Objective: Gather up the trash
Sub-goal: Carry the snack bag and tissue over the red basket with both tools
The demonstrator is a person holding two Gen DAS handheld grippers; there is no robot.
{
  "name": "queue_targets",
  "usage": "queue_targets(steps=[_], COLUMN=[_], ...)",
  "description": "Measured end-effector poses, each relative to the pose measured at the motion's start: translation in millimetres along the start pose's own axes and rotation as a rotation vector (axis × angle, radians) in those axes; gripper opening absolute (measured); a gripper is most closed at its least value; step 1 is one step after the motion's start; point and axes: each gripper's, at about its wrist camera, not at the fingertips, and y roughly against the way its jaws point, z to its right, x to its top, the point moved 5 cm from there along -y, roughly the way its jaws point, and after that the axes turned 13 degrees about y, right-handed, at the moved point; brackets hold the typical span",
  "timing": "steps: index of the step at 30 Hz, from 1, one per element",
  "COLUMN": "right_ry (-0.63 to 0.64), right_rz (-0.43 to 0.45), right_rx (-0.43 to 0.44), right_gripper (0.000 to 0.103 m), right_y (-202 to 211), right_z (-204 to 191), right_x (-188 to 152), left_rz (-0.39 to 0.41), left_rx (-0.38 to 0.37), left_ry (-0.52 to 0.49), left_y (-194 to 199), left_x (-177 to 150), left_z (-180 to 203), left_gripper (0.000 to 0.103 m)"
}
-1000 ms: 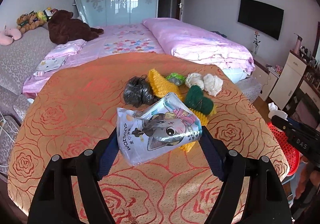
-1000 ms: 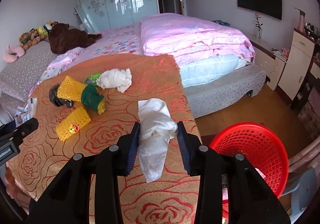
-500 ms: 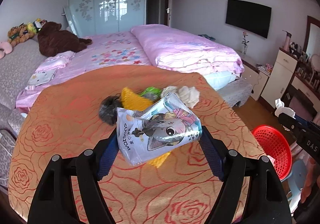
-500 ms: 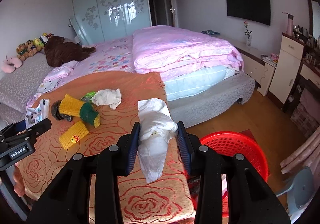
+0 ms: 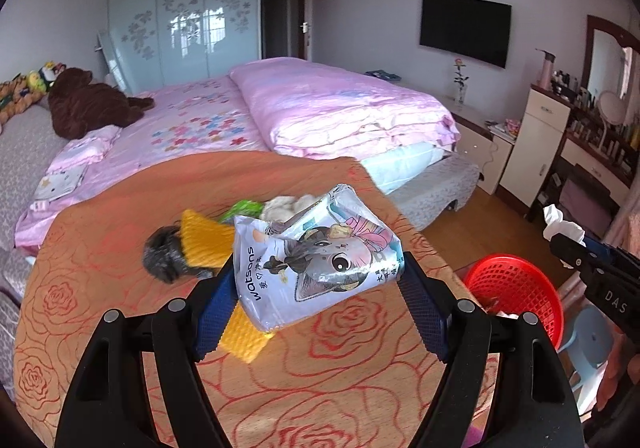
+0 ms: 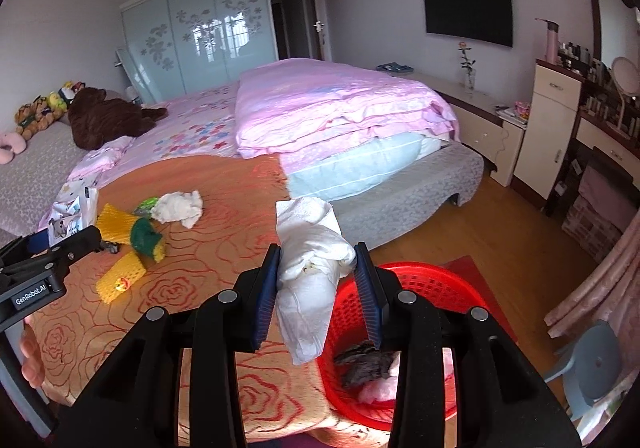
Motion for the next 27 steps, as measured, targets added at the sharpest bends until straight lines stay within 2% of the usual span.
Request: queue_targets(steps=[11,27], right_ry=[-0.05,-0.111], right_rz=[-0.012,-0.042], right_rx=[-0.07,-0.129], right_gripper=[0.036,0.036], right_y=[8.0,10.8], right_z=[43.1,84.9], right_x=[-14.9,-40.6], left_rz=[-0.019,-0.068], left_rx=[-0.057,-0.131], left_ry=[-0.053,-0.137], left_y=[-9.3,-30.4], left_x=[-5.2,-24.5], left_z=[37.4,100.1], left_gripper=[0.074,0.074])
